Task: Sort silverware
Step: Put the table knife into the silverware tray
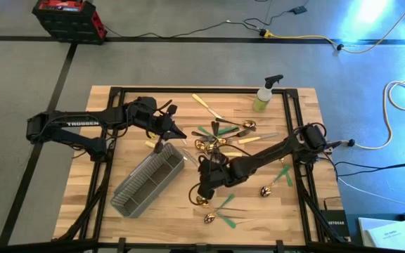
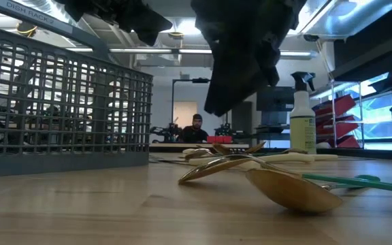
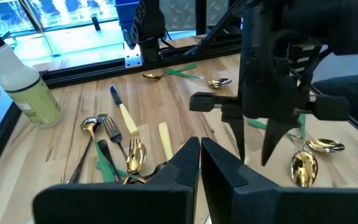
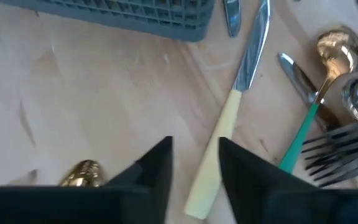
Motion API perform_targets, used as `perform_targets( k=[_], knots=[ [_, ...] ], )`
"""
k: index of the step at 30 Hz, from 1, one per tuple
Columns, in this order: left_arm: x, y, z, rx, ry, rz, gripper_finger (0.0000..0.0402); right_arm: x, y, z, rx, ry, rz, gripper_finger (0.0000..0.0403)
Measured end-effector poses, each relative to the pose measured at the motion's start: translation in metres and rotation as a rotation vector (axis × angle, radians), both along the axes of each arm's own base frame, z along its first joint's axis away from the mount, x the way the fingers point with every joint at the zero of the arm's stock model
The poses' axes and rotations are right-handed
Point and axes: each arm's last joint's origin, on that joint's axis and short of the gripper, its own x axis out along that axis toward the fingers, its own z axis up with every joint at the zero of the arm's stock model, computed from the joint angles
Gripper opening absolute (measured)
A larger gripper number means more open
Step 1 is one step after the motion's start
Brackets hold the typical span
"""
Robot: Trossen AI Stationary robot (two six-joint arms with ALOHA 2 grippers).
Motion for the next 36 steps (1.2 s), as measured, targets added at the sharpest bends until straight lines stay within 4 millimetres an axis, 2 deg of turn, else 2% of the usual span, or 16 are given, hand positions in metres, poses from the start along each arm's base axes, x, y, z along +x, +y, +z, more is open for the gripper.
perform_targets(
  k=[5, 8, 10, 13, 15, 22, 26, 31, 36],
  knots=[
    [0.0, 0.0, 0.0, 0.002, 0.004, -0.001, 0.0, -0.001, -0.002, -0.008, 0.02, 0.018, -0.081, 0.0236],
    [-0.001, 0.0, -0.001, 0.0, 0.015, -0.001, 0.0, -0.004, 0.004, -0.019, -0.084, -0.03, -0.088, 0.0273],
    [-0.001, 0.0, -0.001, 0.003, 0.014, -0.003, 0.0, -0.008, 0.014, -0.024, -0.188, -0.131, -0.108, 0.0286],
    [-0.001, 0.0, -0.001, 0.006, 0.014, -0.004, 0.0, -0.017, 0.03, -0.034, -0.254, -0.246, -0.119, 0.0293],
    [-0.001, 0.0, -0.001, 0.008, 0.012, -0.005, 0.0, -0.021, 0.036, -0.041, -0.234, -0.31, -0.11, 0.0294],
    [-0.001, 0.0, -0.001, 0.007, 0.013, -0.004, 0.0, -0.043, 0.037, -0.07, -0.191, -0.471, -0.109, 0.0295],
    [-0.001, 0.0, -0.001, 0.009, 0.012, -0.005, 0.0, -0.059, 0.036, -0.083, -0.239, -0.52, -0.098, 0.0294],
    [-0.001, 0.0, -0.001, 0.01, 0.011, -0.005, 0.0, -0.062, 0.034, -0.086, -0.236, -0.52, -0.093, 0.0292],
    [-0.001, 0.0, -0.001, 0.009, 0.01, -0.005, 0.0, -0.048, 0.026, -0.08, -0.194, -0.503, -0.07, 0.0291]
  ],
)
